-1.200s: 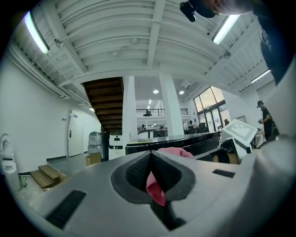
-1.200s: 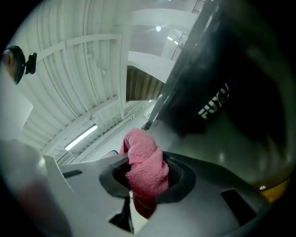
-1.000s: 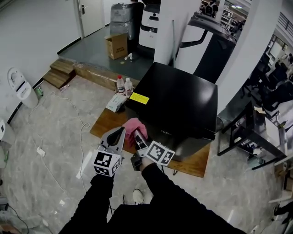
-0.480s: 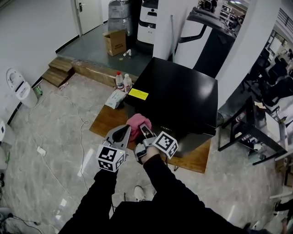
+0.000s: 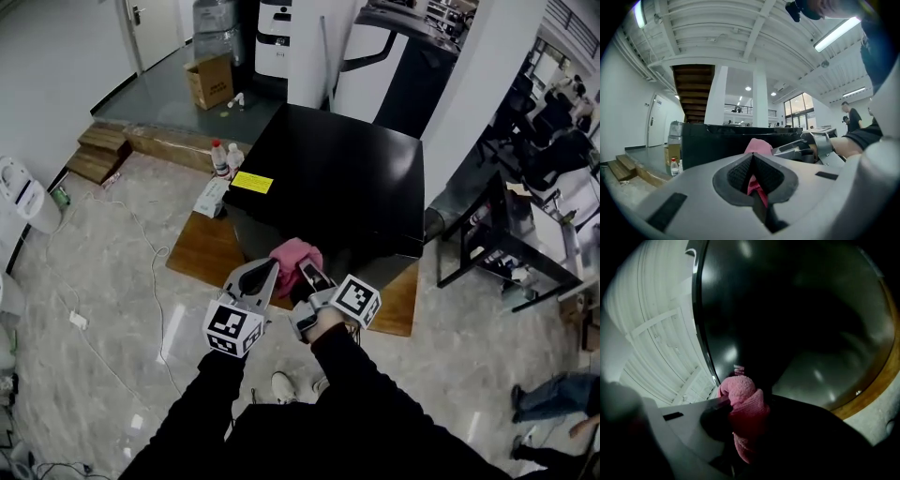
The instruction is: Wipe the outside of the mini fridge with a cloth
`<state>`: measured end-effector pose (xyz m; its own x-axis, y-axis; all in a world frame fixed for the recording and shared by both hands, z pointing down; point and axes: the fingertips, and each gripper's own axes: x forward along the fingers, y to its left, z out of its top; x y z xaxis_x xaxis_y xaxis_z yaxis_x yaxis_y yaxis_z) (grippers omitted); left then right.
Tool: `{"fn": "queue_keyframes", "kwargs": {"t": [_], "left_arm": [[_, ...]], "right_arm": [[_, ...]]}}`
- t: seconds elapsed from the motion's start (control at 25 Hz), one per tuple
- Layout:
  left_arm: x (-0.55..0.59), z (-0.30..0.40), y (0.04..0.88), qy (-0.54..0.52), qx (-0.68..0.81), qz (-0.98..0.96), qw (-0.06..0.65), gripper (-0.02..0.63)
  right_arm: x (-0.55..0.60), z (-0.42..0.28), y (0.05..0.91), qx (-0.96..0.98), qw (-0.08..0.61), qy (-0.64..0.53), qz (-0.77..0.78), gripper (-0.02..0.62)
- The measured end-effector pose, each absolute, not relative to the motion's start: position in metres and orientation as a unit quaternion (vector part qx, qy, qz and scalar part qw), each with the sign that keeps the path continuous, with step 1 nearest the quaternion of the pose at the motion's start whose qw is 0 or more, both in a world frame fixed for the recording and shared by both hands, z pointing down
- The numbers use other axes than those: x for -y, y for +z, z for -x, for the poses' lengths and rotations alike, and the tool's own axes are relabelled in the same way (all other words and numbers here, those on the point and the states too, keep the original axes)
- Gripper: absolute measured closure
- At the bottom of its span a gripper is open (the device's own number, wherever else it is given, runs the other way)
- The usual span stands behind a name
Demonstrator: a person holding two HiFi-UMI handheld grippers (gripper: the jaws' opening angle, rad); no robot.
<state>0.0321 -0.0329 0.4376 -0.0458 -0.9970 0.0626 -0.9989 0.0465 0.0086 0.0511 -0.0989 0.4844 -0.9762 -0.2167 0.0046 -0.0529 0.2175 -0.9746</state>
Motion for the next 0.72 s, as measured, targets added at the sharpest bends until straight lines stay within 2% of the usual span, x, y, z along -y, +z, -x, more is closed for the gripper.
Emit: {"fn": "queue_keyframes", "kwargs": {"t": [0.44,0.72], "left_arm": [[0.089,-0.130,0.453,0.002,0.643,-0.766,0.007,0.600],[0.126,-0.182,0.468,-0.004,0.599,-0.800,0.029,0.600]], "right_arm": [[0.146,-0.146,0.499,-0.772,0.088,-0.613,0.144,0.508],[0.186,-0.218,0.511,-0.766,0.108,-0.599,0.206,0.508]]}}
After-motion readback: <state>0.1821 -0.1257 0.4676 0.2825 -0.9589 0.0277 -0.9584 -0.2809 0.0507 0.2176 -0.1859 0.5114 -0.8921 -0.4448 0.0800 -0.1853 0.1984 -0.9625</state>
